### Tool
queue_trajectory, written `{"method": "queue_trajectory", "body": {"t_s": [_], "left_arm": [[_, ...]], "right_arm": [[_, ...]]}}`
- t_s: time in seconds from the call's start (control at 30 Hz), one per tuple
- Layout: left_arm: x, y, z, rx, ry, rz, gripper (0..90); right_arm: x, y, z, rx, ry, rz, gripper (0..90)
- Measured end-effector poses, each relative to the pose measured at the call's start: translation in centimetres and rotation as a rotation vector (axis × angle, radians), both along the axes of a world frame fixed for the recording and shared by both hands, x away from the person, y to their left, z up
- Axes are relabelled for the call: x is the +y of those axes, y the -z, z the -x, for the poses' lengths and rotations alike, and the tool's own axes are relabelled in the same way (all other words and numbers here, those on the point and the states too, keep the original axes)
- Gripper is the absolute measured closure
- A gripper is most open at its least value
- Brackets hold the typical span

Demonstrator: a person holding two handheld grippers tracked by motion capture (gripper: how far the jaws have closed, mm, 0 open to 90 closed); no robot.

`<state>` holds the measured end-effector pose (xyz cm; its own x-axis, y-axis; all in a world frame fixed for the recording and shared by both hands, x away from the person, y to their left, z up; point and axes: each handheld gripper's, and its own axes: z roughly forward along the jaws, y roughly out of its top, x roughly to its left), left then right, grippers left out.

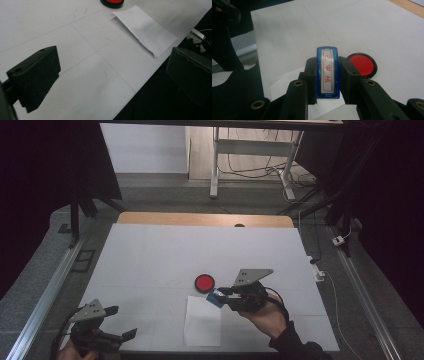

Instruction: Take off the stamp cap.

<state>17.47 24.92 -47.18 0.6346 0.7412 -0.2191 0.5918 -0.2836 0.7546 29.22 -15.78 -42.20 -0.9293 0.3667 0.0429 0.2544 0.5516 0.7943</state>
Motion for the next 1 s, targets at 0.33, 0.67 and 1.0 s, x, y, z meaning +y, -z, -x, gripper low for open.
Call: {"method": "queue_trajectory", "body": {"t_s": [0.33,0.67,1.0], "left_arm": [[-1.6,-0.3,-1.2,0.021,0.054,0.059,0.0],[-3.1,-0.4,-2.5,-0.010,0.099,0.019,0.0],[-5.2,-0.9,-4.2,-0.008,0.163,0.000,0.0]], "right_arm": [[0.1,-0.1,0.0,0.000,-0.017,-0.002,70.2],[0.1,-0.3,0.0,-0.010,-0.026,-0.010,70.2],[0.2,-0.4,0.1,-0.014,-0.041,-0.003,70.2]]}}
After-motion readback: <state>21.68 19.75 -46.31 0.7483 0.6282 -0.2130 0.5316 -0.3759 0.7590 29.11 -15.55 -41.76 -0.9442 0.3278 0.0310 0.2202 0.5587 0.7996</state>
